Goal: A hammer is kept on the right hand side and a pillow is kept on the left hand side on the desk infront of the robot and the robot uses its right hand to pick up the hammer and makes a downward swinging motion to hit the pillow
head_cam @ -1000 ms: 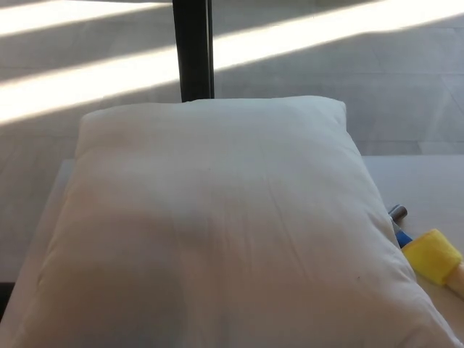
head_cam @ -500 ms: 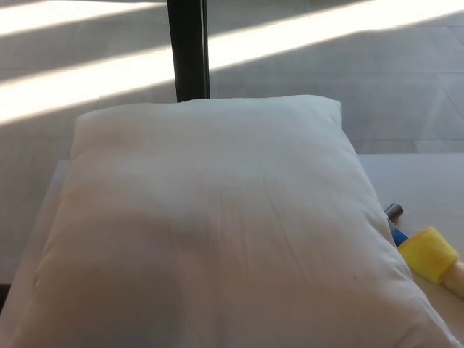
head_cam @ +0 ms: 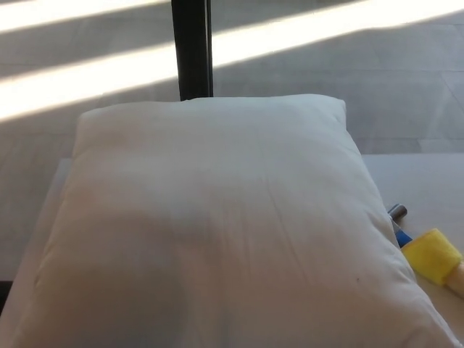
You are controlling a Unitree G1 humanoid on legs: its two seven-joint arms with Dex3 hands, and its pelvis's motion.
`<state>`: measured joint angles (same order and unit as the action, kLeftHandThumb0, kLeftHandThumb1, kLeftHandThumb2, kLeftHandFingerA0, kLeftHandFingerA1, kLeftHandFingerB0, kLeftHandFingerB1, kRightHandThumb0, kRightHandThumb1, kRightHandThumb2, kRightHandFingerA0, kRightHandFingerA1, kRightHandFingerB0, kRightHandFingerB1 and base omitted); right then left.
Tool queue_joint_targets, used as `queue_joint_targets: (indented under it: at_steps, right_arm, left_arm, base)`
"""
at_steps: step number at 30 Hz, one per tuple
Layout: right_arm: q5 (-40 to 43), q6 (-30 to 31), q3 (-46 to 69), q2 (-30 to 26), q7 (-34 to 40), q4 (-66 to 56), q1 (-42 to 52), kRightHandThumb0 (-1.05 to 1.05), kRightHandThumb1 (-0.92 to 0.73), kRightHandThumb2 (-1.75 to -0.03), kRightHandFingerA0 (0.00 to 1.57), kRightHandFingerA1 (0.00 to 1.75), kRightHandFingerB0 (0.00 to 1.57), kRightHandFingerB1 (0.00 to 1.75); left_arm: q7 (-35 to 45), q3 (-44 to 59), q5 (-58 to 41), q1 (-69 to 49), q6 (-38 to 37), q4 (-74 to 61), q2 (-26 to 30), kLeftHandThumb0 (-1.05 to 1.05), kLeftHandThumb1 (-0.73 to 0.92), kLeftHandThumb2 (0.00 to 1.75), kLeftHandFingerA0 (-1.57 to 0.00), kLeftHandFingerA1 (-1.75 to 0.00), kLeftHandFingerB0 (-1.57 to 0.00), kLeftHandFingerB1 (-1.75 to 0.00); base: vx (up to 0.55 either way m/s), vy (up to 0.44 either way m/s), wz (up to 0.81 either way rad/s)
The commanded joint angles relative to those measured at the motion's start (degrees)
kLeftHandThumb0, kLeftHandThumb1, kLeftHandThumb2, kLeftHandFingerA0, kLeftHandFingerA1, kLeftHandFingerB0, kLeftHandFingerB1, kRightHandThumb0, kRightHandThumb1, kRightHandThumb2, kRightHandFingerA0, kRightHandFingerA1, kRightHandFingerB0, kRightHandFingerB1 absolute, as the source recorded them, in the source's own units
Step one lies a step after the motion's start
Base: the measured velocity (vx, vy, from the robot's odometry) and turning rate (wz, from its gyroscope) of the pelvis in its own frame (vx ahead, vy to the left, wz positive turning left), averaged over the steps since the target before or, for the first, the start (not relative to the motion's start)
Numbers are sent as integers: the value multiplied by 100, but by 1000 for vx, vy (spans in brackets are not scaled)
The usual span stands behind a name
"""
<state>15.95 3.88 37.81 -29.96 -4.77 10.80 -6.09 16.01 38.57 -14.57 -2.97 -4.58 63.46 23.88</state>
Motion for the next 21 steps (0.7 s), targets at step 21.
queue_joint_targets:
  at_steps: [21]
  right_arm:
    - [-3444, 1082, -5164, -1006, -862, 46, -740, -92, -57, -96, 4, 32, 13, 25]
  left_arm:
    - [854, -199, -333, -83, -271, -516, -90, -64, 67, 60, -63, -54, -60, -44]
  base:
    - [0, 0, 0]
